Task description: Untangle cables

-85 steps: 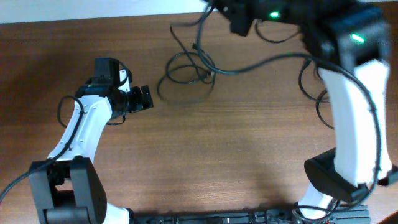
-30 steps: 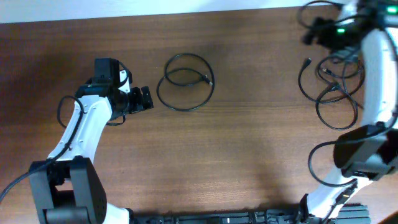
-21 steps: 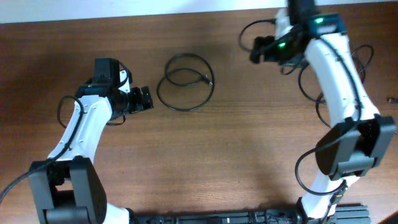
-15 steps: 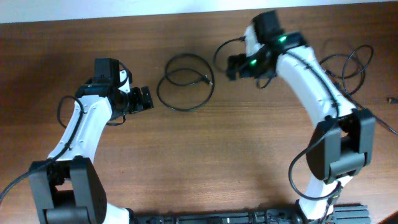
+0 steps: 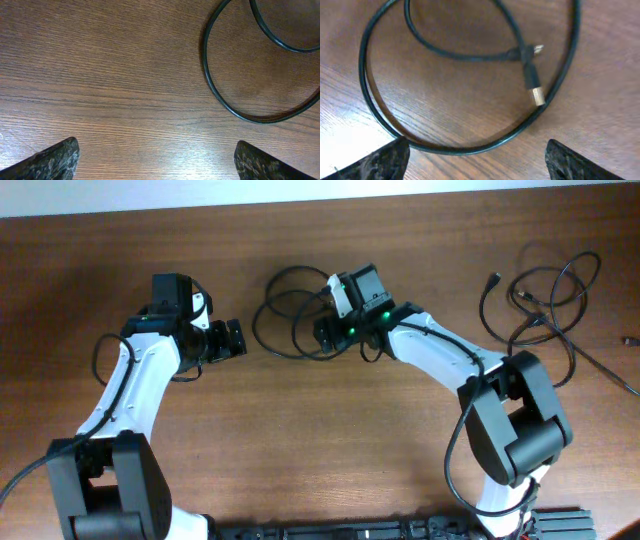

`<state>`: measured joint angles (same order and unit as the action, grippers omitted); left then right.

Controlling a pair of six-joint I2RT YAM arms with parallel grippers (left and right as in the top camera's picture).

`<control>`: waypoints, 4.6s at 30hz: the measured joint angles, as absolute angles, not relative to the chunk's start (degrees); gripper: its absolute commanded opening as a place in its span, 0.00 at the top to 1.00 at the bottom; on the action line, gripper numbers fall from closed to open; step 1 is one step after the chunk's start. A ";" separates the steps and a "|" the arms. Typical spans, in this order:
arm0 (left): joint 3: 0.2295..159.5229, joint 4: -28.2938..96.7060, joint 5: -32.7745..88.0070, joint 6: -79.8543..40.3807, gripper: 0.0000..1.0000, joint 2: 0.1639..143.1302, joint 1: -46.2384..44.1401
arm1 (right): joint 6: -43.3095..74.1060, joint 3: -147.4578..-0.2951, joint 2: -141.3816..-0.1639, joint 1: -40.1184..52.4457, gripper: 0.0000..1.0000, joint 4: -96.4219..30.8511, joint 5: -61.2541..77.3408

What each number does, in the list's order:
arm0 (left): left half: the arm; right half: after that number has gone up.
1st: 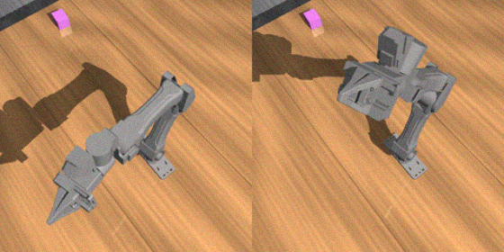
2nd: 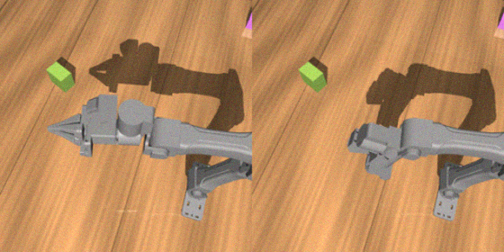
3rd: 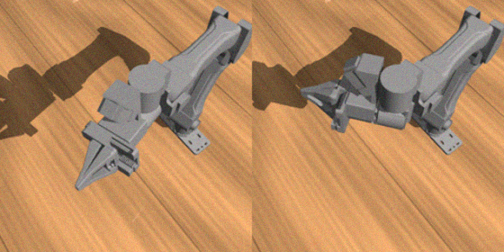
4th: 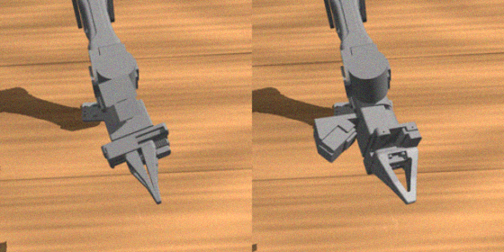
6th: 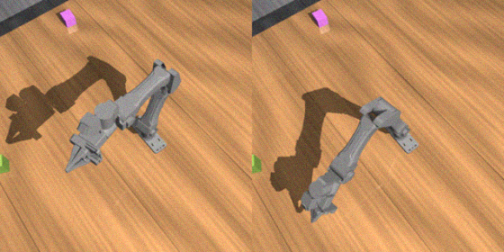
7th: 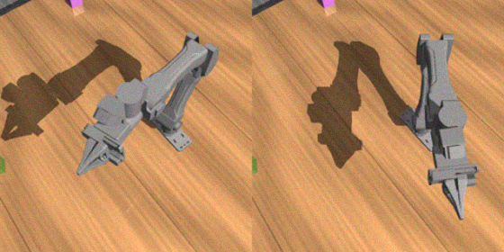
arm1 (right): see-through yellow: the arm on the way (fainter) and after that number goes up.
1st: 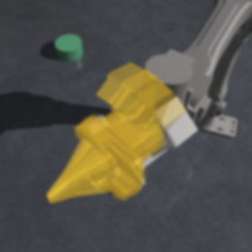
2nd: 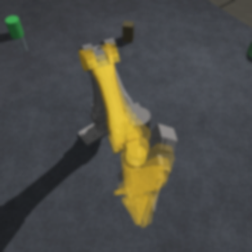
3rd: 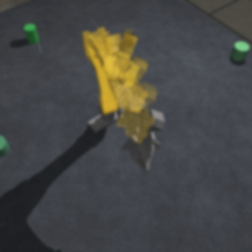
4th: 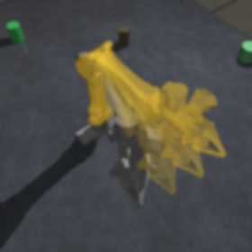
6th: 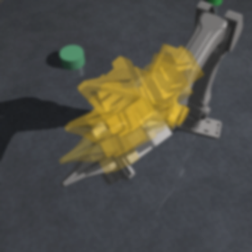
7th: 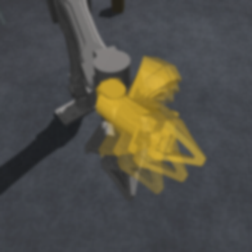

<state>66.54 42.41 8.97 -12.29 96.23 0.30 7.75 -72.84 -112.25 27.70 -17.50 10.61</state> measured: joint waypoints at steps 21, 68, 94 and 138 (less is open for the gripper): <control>66.54 42.09 8.97 -12.29 0.01 96.23 0.30 | -1.83 -98.76 -114.50 29.45 0.24 -41.87 14.09; 66.54 42.24 8.97 -12.29 0.01 96.23 0.30 | -2.17 -119.02 -137.47 22.28 0.30 -54.35 13.89; 66.54 42.50 8.97 -12.29 0.01 96.23 0.30 | 9.32 -115.18 -139.81 22.81 0.96 -80.44 11.38; 66.54 42.68 8.97 -12.29 0.01 96.23 0.30 | 14.57 -114.21 -140.00 27.29 0.96 -82.54 9.02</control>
